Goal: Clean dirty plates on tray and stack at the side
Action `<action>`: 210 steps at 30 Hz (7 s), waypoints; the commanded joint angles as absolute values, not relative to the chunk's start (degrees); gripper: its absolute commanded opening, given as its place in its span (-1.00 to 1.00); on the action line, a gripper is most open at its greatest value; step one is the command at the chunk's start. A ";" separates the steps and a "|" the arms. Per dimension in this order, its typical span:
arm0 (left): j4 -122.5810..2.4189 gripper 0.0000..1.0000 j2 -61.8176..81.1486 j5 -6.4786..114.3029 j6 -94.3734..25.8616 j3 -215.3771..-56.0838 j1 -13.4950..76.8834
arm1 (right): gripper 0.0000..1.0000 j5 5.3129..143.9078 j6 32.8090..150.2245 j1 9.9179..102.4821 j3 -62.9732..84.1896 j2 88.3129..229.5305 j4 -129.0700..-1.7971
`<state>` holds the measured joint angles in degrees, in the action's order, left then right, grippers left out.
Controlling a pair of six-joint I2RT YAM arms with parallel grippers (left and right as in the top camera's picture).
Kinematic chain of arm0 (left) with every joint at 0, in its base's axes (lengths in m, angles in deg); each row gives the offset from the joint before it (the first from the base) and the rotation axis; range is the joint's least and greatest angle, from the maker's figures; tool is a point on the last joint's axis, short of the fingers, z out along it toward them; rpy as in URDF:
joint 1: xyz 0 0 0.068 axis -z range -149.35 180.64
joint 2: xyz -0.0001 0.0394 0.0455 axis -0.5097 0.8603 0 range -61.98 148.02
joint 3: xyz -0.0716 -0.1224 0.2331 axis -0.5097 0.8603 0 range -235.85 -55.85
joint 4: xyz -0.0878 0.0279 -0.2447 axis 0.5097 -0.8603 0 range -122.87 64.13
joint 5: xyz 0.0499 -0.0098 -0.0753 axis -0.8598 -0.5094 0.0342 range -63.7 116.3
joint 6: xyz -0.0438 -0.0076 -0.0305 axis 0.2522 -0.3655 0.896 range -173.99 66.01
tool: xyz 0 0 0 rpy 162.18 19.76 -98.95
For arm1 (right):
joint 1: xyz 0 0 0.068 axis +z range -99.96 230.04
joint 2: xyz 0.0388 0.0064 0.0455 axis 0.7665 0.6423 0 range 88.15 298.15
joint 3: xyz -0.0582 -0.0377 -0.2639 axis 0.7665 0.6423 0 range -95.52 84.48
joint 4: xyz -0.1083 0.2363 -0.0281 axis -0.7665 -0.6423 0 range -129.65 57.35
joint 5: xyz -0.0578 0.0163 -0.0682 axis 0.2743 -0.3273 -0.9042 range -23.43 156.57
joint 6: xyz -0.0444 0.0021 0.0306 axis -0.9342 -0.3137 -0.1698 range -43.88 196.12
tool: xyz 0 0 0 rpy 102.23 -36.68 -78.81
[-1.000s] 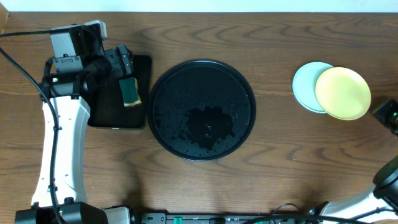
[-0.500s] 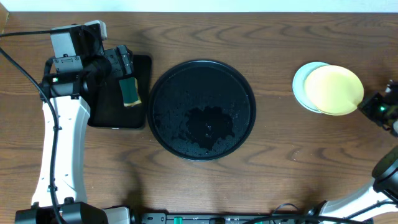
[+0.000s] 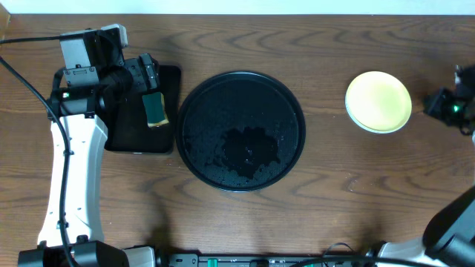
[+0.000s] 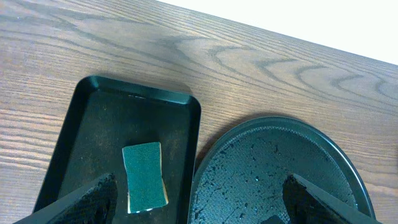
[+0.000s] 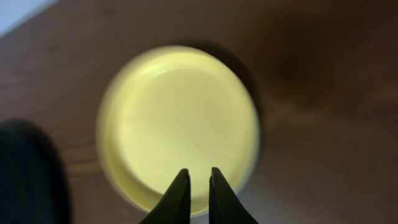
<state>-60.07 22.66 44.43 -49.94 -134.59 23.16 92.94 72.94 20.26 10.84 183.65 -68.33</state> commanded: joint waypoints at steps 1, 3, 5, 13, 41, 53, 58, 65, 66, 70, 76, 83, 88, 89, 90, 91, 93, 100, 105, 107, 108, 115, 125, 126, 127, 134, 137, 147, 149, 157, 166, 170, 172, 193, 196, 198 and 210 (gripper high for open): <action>-60.07 0.69 22.90 45.13 -50.31 -134.83 23.01 | -0.56 92.30 63.98 27.60 9.59 179.78 -72.68; -60.07 0.69 22.90 45.13 -50.31 -134.83 23.01 | 0.40 92.30 64.24 31.32 9.59 179.43 -75.19; -60.07 0.69 22.90 45.13 -50.31 -134.83 23.01 | 0.99 92.30 64.50 35.25 9.61 179.57 -77.77; -60.07 0.69 22.90 45.13 -50.31 -134.83 23.01 | 0.99 92.28 64.48 42.86 9.61 179.61 -80.39; -60.09 0.70 22.90 45.13 -50.31 -134.83 23.01 | 0.99 83.25 60.52 54.99 12.02 119.55 -80.24; -60.07 0.70 22.90 45.13 -50.31 -134.83 23.01 | 0.99 82.86 50.49 53.72 28.50 88.51 -82.89; -60.07 0.70 22.90 45.13 -50.31 -134.83 23.01 | 0.98 84.09 50.36 53.22 46.27 88.53 -66.73; -60.07 0.70 22.90 45.13 -50.31 -134.83 23.01 | 0.99 84.11 55.67 52.95 71.27 88.49 -34.17; -60.07 0.70 22.90 45.13 -50.31 -134.83 23.01 | 0.99 83.19 56.68 52.95 72.63 88.49 -32.27; -60.07 0.70 22.90 45.13 -50.31 -134.83 23.01 | 0.99 79.25 61.14 52.95 77.72 88.47 -25.75; -60.09 0.70 22.90 45.13 -50.31 -134.83 23.01 | 0.98 77.48 65.51 52.95 82.11 88.47 -27.15; -60.07 0.70 22.90 45.13 -50.31 -134.83 23.01 | 0.98 77.72 70.53 53.00 84.17 88.44 -36.09; -60.07 0.70 22.90 45.13 -50.31 -134.83 23.01 | 0.99 77.68 70.51 53.00 84.17 88.47 -35.92; -60.07 0.70 22.90 45.13 -50.31 -134.83 23.01 | 0.98 77.68 70.51 53.00 84.17 88.47 -35.92; -60.07 0.70 22.90 45.13 -50.31 -134.83 23.01 | 0.99 77.68 70.51 53.00 84.17 88.47 -35.92; -60.07 0.70 22.90 45.13 -50.31 -134.83 23.01 | 0.98 77.68 70.51 53.00 84.17 88.47 -35.92; -60.07 0.70 22.90 45.13 -50.31 -134.83 23.01 | 0.99 77.68 70.51 53.00 84.17 88.47 -35.92; -60.07 0.70 22.90 45.13 -50.31 -134.83 23.01 | 0.99 77.68 70.51 53.00 84.17 88.47 -35.92; -60.07 0.70 22.90 45.13 -50.31 -134.83 23.01 | 0.99 77.68 70.51 53.00 84.17 88.47 -35.92; -60.09 0.70 22.90 45.13 -50.31 -134.83 23.01 | 0.98 77.68 70.51 53.00 84.17 88.47 -35.92; -60.07 0.70 22.90 45.13 -50.31 -134.83 23.01 | 0.99 77.68 70.51 53.00 84.17 88.47 -35.92; -61.82 0.70 19.10 45.13 -50.31 -134.83 23.36 | 0.98 77.68 70.51 53.00 84.17 88.47 -35.92; -63.09 0.70 -8.40 44.30 -51.03 -126.79 32.89 | 0.98 77.68 70.51 53.00 84.17 88.47 -35.92; -63.11 0.70 -11.44 43.33 -51.16 -124.67 33.69 | 0.99 77.68 70.51 53.00 84.17 88.47 -35.92; -63.11 0.70 -13.54 43.20 -51.16 -123.05 34.11 | 0.99 77.68 70.51 53.00 84.17 88.47 -35.92; -63.09 0.70 -36.29 43.84 -50.92 -102.57 35.14 | 0.99 77.68 70.51 53.00 84.17 88.47 -35.92; -59.57 0.70 -46.19 42.24 -50.97 -91.08 35.11 | 0.99 77.68 70.51 53.00 84.17 88.47 -35.92; -8.95 0.71 -61.88 42.09 -50.92 -62.01 35.11 | 0.99 77.68 70.51 53.00 84.17 88.47 -35.92; -8.68 0.70 -61.88 41.67 -50.92 -60.26 35.11 | 0.99 77.68 70.53 53.00 84.17 88.47 -35.92; -15.20 0.70 -61.88 37.41 -50.90 -56.08 32.56 | 0.99 77.68 70.51 53.00 84.17 88.47 -35.92; -29.56 0.70 -61.91 31.18 -50.97 -56.08 32.54 | 0.99 77.68 70.51 53.00 84.17 88.47 -35.92; -29.51 0.71 -61.88 31.18 -50.97 -56.08 32.54 | 0.99 77.68 70.51 53.00 84.17 88.47 -35.92; -29.54 0.70 -61.88 31.18 -50.97 -56.08 32.54 | 0.99 77.68 70.51 53.00 84.17 88.47 -35.92; -29.54 0.70 -61.75 31.18 -50.97 -56.08 32.54 | 0.99 77.68 70.51 53.00 84.17 88.47 -35.92; -29.54 0.70 -61.75 31.18 -50.97 -56.08 32.54 | 0.98 77.68 70.51 53.00 84.17 88.47 -35.92; -29.54 0.70 -61.75 31.18 -50.94 -56.08 32.54 | 0.98 77.68 70.51 53.00 84.17 88.47 -35.92; -29.54 0.70 -61.75 31.18 -50.97 -56.08 32.54 | 0.99 77.68 70.51 53.00 84.17 88.47 -35.92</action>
<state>-27.26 -61.38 30.81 -50.00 -56.81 32.89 78.03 69.68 53.48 84.08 88.77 -35.68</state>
